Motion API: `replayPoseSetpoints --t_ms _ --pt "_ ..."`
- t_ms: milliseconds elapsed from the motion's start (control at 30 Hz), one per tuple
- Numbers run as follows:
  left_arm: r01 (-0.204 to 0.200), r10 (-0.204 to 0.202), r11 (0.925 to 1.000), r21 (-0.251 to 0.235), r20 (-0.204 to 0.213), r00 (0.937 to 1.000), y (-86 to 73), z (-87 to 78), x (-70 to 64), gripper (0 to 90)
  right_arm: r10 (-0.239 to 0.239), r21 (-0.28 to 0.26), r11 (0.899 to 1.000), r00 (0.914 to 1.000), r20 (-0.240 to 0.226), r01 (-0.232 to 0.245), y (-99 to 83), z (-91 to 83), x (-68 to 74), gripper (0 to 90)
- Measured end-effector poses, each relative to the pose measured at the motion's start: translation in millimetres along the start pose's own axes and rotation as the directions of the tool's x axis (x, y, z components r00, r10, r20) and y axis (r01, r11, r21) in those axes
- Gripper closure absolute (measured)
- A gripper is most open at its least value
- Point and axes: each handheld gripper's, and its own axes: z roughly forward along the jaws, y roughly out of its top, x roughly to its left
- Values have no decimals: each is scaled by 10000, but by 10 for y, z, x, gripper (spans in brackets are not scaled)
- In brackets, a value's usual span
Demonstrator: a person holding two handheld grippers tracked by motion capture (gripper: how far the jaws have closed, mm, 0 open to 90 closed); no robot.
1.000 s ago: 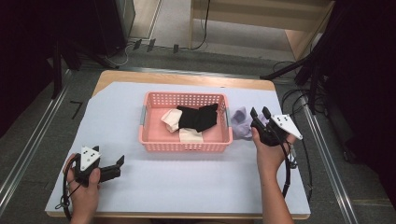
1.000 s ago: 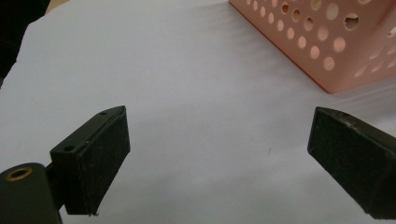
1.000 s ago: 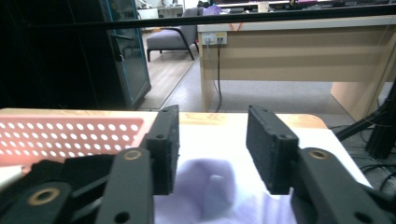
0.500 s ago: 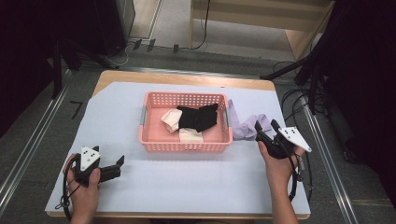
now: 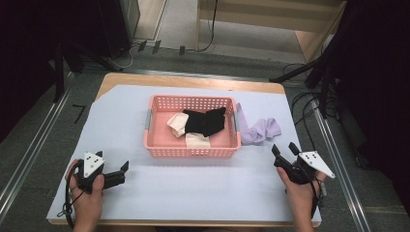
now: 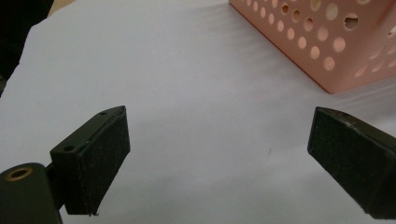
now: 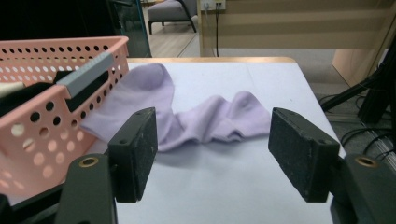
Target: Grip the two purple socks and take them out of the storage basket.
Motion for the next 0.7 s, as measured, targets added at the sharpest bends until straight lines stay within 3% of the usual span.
replayPoseSetpoints --t_ms 333,500,700 --pt "-14 14 10000 11 -2 10000 0 -2 -2 66 38 120 9999 9998 185 -40 -150 -248 -146 321" --pt "-54 54 10000 -34 -7 10000 -2 -3 -4 66 27 136 9999 9994 334 -32 -211 -458 -253 304" --pt "-37 37 10000 -43 2 10000 -2 -2 -2 66 268 63 9996 9976 636 -272 -307 -607 -376 295"
